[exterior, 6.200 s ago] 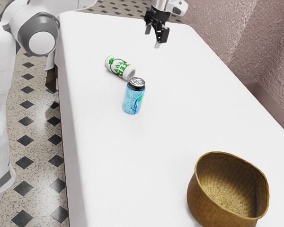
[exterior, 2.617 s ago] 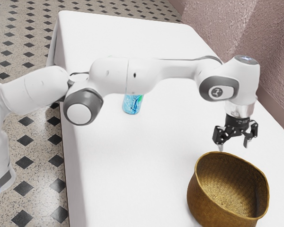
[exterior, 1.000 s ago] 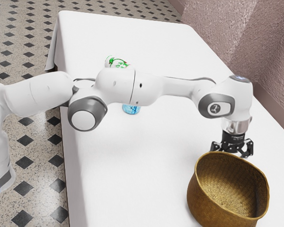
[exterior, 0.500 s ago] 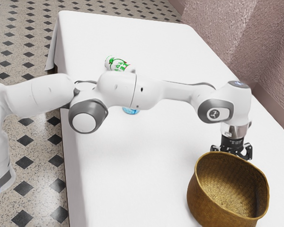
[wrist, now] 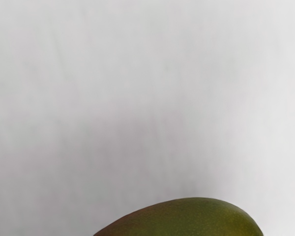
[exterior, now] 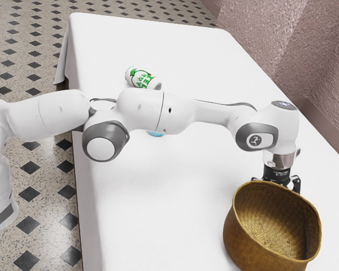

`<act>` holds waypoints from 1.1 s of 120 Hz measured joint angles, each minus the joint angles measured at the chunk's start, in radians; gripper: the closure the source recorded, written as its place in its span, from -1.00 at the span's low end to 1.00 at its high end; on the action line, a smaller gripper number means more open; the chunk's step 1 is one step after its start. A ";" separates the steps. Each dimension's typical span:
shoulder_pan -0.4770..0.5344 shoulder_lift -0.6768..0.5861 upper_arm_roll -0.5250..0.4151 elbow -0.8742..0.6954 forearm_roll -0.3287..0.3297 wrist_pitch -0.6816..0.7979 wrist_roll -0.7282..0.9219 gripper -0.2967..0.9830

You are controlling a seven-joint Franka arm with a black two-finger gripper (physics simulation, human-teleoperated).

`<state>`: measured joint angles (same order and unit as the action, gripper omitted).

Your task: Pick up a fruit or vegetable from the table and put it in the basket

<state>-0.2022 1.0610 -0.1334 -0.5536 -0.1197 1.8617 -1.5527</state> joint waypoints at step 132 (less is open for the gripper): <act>-0.273 -0.480 0.065 -0.411 0.086 -0.015 0.018 -0.03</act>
<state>-0.4751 0.5811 -0.0679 -0.9643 -0.0334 1.8471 -1.5345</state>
